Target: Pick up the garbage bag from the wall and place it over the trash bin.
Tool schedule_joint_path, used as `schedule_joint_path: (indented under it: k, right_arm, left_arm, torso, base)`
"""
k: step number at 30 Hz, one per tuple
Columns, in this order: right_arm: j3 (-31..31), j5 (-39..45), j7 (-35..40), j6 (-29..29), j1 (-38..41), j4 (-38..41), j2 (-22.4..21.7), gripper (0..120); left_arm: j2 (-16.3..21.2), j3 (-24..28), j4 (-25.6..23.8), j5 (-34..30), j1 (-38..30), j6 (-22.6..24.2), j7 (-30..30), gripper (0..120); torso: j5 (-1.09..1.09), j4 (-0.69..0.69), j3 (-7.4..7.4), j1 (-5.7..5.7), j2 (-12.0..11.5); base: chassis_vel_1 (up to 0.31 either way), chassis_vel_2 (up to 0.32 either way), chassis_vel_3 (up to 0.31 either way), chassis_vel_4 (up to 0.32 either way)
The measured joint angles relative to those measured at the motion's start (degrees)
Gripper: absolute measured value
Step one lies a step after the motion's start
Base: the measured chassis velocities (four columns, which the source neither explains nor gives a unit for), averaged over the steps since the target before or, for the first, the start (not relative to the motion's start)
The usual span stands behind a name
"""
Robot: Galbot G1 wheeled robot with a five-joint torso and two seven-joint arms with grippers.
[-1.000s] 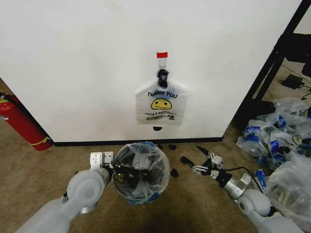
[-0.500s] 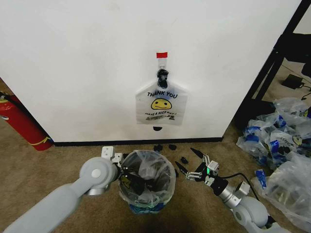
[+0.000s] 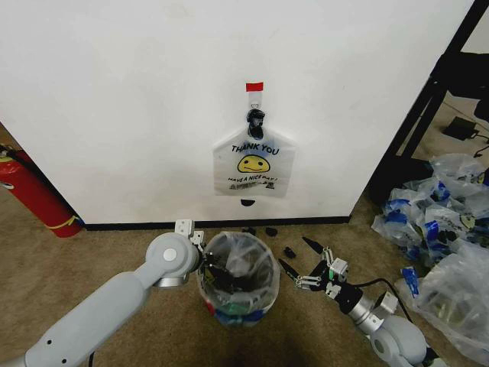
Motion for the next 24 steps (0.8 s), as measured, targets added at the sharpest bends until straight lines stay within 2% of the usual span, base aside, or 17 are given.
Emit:
schedule_joint_path:
  k: [2,4,8,10,11,12,15,16,17,20,21,23,24]
  right_arm:
    - [0.03,0.03,-0.21,0.21,0.00,-0.13,0.12,100]
    - [0.04,0.04,-0.23,0.27,0.00,-0.16,0.15,100]
    - [-0.22,0.13,2.26,1.13,0.26,-0.04,0.78,100]
    - [-0.35,0.13,3.22,1.16,0.28,0.14,0.89,100]
    - [-0.70,0.13,5.64,1.19,0.32,0.67,1.09,100]
    - [-0.97,0.09,7.60,1.21,0.33,1.13,1.23,100]
    - [-1.57,-0.05,13.80,1.49,-0.65,3.53,2.11,100]
    - [-1.57,-0.05,13.80,1.49,-0.65,3.53,2.11,100]
    - [-1.43,-0.91,15.75,1.99,-1.67,4.82,2.76,100]
    - [0.16,-6.30,22.21,4.92,-4.62,8.30,5.46,100]
    - [1.03,-8.59,23.26,5.47,-5.38,9.16,6.34,100]
    - [3.59,-15.29,24.78,6.83,-6.81,10.93,8.64,100]
    - [3.59,-15.29,24.78,6.83,-6.81,10.93,8.64,100]
  left_arm:
    - [0.97,-1.14,-1.55,0.64,0.27,-0.03,0.01,53]
    - [1.24,-1.52,-2.05,0.70,0.44,-0.04,0.02,55]
    - [3.47,-6.10,-7.27,2.20,4.78,-0.07,1.24,73]
    - [3.69,-6.77,-7.86,3.24,5.78,-0.07,1.85,74]
    - [4.05,-8.03,-8.76,6.36,7.61,-0.07,3.62,81]
    - [4.31,-8.88,-9.41,9.81,8.92,-0.08,5.25,83]
    - [4.62,-12.48,-11.90,27.04,14.99,-4.40,15.74,97]
    - [4.62,-12.48,-11.90,27.04,14.99,-4.40,15.74,97]
    - [4.24,-14.51,-13.19,36.08,18.57,-8.07,21.79,99]
    - [1.44,-20.75,-15.38,55.31,27.88,-18.17,36.20,100]
    - [0.39,-22.84,-15.67,59.81,30.21,-21.49,39.37,100]
    - [-3.51,-28.35,-15.61,70.30,36.08,-32.23,47.48,100]
    - [-3.51,-28.35,-15.61,70.30,36.08,-32.23,47.48,100]
  torso:
    - [0.01,0.00,0.00,0.00,0.00]
    - [0.02,0.00,0.00,0.00,0.00]
    - [0.01,0.00,-0.01,0.00,0.00]
    - [0.02,0.00,0.00,0.00,0.00]
    - [-0.01,0.02,0.00,0.00,0.00]
    - [-0.01,0.00,-0.01,0.00,0.00]
    - [-0.02,0.00,0.00,0.00,0.00]
    - [-0.02,0.00,0.00,0.00,0.00]
    - [0.01,-0.01,-0.01,-0.01,0.00]
    - [-0.03,-0.01,-0.01,-0.01,0.00]
    - [-0.02,-0.03,-0.01,-0.01,0.00]
    - [0.03,0.02,-0.01,-0.01,0.00]
    - [0.03,0.02,-0.01,-0.01,0.00]
  base:
    - [0.000,0.000,0.000,0.000]
    - [0.000,0.000,0.000,0.000]
    - [0.000,0.000,0.000,0.000]
    - [0.000,0.000,0.000,0.000]
    - [0.000,0.000,0.000,0.000]
    - [0.000,0.000,0.000,0.000]
    - [0.000,0.000,0.000,0.000]
    - [0.000,0.000,0.000,0.000]
    - [0.000,0.000,0.000,0.000]
    - [0.000,0.000,0.000,0.000]
    - [0.000,0.000,0.000,0.000]
    - [0.000,0.000,0.000,0.000]
    - [0.000,0.000,0.000,0.000]
